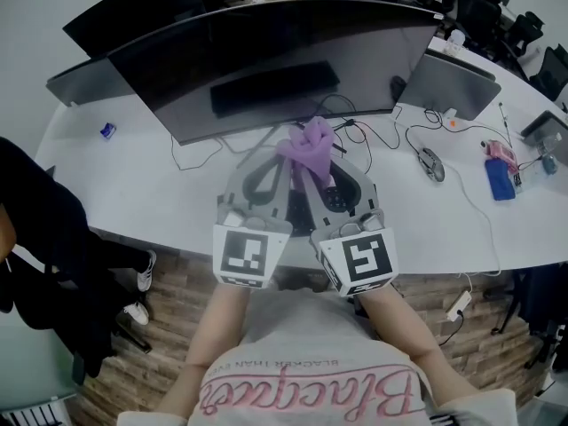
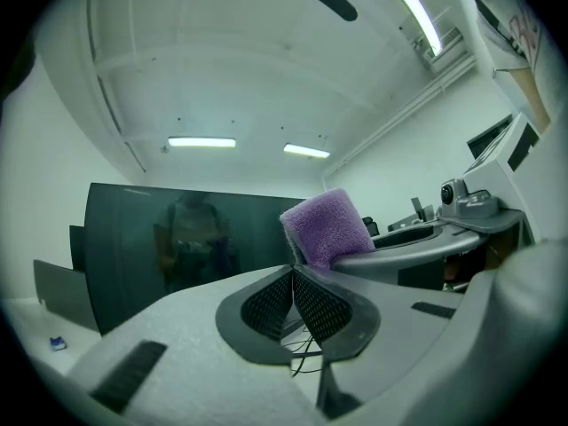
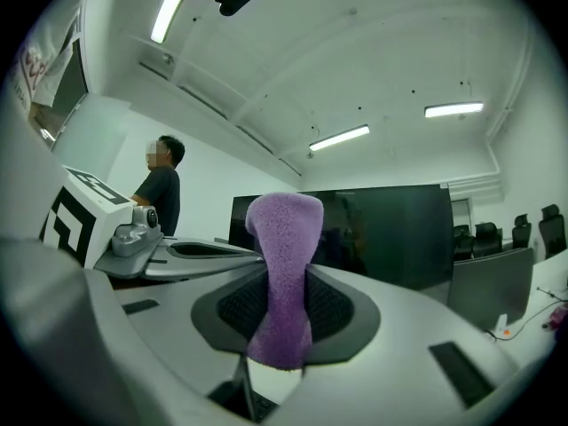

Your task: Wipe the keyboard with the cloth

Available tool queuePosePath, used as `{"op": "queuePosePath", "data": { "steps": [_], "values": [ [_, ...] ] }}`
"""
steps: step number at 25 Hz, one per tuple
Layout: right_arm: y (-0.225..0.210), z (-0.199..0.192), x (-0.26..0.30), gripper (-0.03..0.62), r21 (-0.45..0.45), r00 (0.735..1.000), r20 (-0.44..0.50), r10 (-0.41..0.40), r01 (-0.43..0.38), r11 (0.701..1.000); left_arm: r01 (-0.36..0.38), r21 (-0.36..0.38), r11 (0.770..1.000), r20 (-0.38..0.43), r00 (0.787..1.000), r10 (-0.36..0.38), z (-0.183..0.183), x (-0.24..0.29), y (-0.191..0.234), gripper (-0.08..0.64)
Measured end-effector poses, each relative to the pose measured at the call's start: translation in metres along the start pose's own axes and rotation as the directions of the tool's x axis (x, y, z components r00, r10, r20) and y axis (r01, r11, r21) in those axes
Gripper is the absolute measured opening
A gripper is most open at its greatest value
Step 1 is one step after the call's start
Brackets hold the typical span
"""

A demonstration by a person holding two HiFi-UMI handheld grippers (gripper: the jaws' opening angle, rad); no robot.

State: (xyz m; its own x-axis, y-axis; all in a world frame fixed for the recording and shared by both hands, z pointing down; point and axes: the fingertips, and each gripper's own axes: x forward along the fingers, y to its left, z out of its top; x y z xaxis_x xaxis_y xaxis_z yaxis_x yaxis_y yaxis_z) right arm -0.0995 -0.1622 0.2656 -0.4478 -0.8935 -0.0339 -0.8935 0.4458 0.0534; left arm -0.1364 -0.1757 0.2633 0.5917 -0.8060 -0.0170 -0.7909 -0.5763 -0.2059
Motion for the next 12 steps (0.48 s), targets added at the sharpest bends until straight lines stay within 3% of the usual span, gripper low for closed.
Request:
{"op": "queuePosePath", "data": {
  "steps": [12],
  "values": [
    [0.0004,0.0093,0.0027,0.093,-0.06,0.999,0.022,-0.025,0.026,0.998,-0.012,-0.036,0.999,0.029,0.999,0.013,0.006,0.001,0.0059,0.006]
  ]
}}
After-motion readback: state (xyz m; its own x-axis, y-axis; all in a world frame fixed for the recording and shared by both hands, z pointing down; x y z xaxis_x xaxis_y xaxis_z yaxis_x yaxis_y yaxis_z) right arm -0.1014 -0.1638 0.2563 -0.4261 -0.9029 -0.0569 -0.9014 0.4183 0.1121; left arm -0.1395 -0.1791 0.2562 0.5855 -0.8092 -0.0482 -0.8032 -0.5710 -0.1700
